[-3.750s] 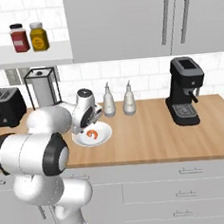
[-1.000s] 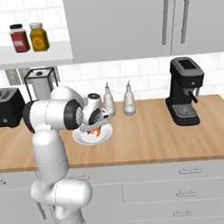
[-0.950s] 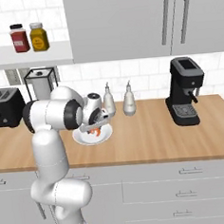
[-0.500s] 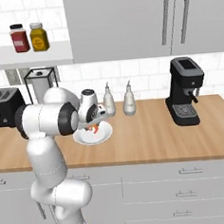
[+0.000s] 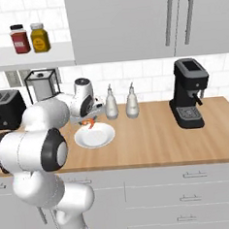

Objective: Pick up the knife from the drawer and place it on the cutting board. Then place the meat from the plate to the cutting board.

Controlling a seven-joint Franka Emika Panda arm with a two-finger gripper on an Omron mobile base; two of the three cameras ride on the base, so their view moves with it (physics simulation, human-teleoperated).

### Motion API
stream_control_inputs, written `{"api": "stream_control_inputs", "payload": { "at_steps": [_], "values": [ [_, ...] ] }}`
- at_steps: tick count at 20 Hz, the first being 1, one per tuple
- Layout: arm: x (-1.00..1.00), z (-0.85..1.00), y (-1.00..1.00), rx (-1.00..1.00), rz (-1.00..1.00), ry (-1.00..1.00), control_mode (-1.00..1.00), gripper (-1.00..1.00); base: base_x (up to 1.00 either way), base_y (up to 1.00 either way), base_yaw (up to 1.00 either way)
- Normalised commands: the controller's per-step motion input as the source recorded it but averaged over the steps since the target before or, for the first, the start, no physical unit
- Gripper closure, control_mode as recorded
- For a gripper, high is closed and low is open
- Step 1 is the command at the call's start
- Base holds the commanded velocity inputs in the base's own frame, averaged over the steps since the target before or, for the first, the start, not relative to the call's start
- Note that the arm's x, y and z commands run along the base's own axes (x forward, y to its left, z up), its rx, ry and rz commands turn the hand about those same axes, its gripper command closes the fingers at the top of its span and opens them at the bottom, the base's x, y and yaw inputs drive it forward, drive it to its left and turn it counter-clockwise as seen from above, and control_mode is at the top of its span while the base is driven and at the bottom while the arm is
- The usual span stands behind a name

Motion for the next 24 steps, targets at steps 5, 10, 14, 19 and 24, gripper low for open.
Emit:
{"api": "stream_control_inputs", "payload": {
  "at_steps": [5, 10, 14, 19, 24],
  "values": [
    [-0.88, 0.89, 0.19, 0.10, 0.00, 0.02, -1.00, 1.00, 0.00, 0.00, 0.00],
    [-0.76, 0.58, 0.29, 0.14, -0.01, 0.02, -1.00, 1.00, 0.00, 0.00, 0.00],
    [-0.65, 0.19, 0.40, 0.11, -0.04, 0.07, -1.00, 1.00, 0.00, 0.00, 0.00],
    [-0.59, 0.33, 0.29, 0.02, -0.01, 0.00, -1.00, 1.00, 0.00, 0.00, 0.00],
    [-0.22, 0.18, 0.05, 0.02, 0.00, 0.00, 1.00, 1.00, -0.08, 0.00, 0.00]
  ]
}}
